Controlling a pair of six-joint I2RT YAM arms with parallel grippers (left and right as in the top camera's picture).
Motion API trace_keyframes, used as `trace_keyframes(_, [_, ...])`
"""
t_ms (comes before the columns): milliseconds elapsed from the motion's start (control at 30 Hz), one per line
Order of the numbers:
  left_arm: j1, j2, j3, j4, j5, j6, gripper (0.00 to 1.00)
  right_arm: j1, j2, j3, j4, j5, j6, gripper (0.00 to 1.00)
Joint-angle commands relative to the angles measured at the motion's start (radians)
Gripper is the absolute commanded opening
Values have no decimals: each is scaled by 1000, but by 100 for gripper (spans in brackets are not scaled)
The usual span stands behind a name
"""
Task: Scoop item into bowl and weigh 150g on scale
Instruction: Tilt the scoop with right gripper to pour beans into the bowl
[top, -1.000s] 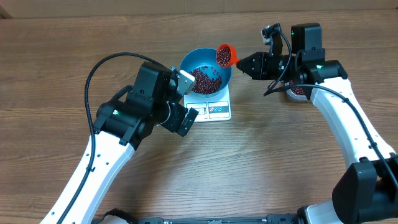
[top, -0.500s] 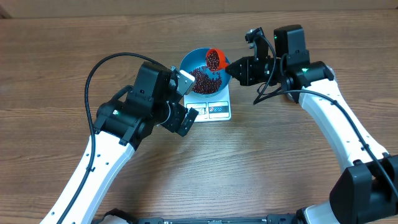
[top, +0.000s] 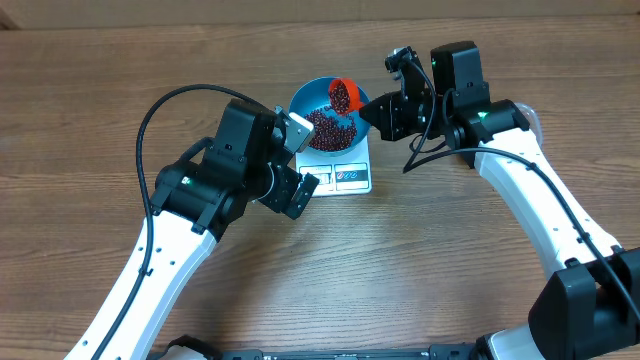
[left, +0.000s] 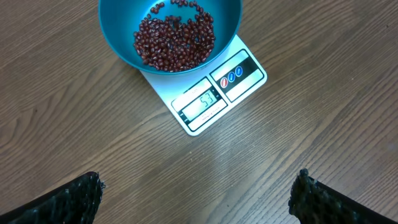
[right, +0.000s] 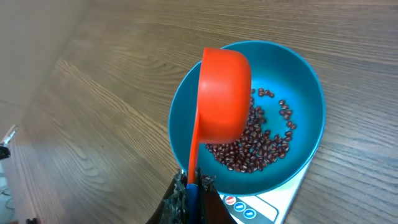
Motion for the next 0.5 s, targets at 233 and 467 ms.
trace_keyframes(233, [1,-8,-8,1,-7,18,100,14,-34,29,-11,36,-91,4])
trace_keyframes(467, [1,-8,-8,1,-7,18,100,47,-34,29,-13,81,-114,4])
